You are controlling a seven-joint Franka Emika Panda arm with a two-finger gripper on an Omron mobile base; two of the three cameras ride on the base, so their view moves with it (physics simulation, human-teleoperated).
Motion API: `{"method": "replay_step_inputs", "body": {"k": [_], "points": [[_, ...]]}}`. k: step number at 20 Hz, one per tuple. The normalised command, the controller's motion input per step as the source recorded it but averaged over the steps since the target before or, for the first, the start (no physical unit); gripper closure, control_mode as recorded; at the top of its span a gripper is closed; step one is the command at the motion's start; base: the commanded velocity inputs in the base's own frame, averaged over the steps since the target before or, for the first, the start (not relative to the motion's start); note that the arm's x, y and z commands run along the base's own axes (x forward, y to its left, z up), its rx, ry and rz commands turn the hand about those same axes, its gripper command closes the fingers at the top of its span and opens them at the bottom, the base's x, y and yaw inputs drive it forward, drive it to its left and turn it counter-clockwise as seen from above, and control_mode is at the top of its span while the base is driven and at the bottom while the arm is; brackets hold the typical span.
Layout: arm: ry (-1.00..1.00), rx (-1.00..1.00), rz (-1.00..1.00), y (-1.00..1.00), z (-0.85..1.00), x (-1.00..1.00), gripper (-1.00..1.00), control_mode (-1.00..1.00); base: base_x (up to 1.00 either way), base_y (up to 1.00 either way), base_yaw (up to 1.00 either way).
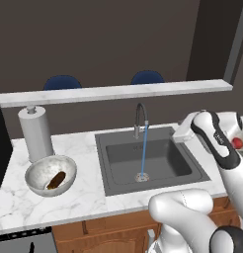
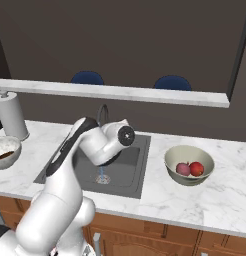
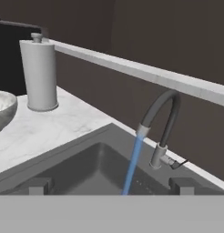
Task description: Pick the onions from the sink and place them in one bowl. Place the sweet potato in the other bowl. Then turn off the sink faucet.
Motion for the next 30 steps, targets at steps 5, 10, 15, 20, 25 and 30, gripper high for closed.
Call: {"method": "replay_step_inputs", "body": {"k": [5, 10, 15, 20, 25, 30], "points": [[0.05, 0.03, -0.02, 0.00, -0.14, 0.11, -1.00, -1.00, 0.00, 0.00, 0.00], [0.00, 0.04, -0.01, 0.00, -0.21, 0.10, -1.00, -1.00, 0.00, 0.00, 0.00], [0.00, 0.06, -0.03, 0.00, -0.10, 0.19, -1.00, -1.00, 0.00, 0.00, 0.00], [0.00, 0.07, -0.04, 0.00, 0.00, 0.22, -1.00, -1.00, 0.00, 0.00, 0.00], [0.00, 0.07, -0.04, 0.00, 0.00, 0.19, -1.00, -1.00, 0.00, 0.00, 0.00], [0.00, 0.06, -0.04, 0.00, -0.03, 0.19, -1.00, -1.00, 0.00, 0.00, 0.00]]}}
